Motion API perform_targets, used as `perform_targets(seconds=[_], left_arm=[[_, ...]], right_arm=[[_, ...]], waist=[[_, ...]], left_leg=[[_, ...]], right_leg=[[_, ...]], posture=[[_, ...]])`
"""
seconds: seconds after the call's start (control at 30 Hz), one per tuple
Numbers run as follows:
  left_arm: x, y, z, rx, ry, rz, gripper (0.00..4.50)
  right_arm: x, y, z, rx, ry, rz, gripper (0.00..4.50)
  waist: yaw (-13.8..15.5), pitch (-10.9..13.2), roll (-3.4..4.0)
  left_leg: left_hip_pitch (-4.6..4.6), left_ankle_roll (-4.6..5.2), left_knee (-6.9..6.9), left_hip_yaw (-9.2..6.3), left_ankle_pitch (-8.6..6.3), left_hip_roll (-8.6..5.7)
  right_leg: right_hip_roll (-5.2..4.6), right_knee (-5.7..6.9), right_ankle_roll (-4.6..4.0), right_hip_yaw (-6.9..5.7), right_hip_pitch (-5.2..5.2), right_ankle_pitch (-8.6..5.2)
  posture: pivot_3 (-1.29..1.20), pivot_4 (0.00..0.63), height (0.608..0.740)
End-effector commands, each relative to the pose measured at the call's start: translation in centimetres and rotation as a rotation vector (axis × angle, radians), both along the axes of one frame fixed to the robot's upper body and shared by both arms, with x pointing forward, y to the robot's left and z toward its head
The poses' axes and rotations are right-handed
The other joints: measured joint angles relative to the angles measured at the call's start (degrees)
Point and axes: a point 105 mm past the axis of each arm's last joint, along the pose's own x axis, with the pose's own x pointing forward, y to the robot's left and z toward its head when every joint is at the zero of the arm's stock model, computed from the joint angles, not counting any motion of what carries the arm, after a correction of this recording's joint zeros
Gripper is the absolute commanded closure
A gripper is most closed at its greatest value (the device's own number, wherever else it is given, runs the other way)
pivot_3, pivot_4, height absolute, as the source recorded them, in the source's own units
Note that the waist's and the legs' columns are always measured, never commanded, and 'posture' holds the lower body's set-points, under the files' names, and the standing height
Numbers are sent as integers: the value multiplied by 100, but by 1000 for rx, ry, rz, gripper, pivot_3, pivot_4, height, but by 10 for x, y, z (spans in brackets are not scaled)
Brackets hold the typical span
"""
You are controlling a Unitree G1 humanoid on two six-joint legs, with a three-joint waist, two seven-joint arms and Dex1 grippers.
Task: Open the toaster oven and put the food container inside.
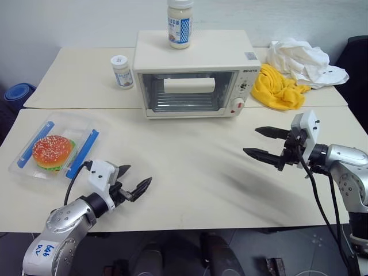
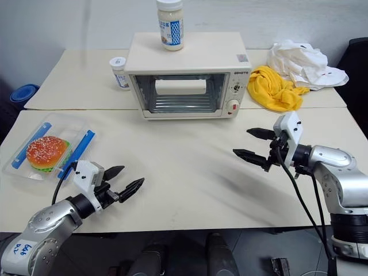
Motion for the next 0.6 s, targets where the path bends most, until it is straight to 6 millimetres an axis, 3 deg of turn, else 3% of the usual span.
perform_targets(seconds=[0.03, 0.33, 0.6], left_arm=[[-4, -3, 8, 8, -42, -6, 0], [2, 8, 16, -46, -47, 74, 0], [6, 1, 34, -93, -82, 11, 0]], right_arm=[[-1, 0, 7, 2, -43, 4, 25], [-4, 8, 4, 19, -26, 16, 25], [-2, 19, 12, 69, -17, 34, 25]], waist=[[0, 0, 0], [-2, 0, 0], [-6, 0, 0]], left_leg=[[0, 0, 0, 0, 0, 0], [2, 0, 0, 0, 0, 1], [2, 0, 1, 0, 0, 1]], right_leg=[[0, 0, 0, 0, 0, 0], [1, 2, 0, 0, 0, 0], [1, 2, 0, 0, 1, 0]], posture=[[0, 150, 740], [0, 150, 740], [0, 150, 740]])
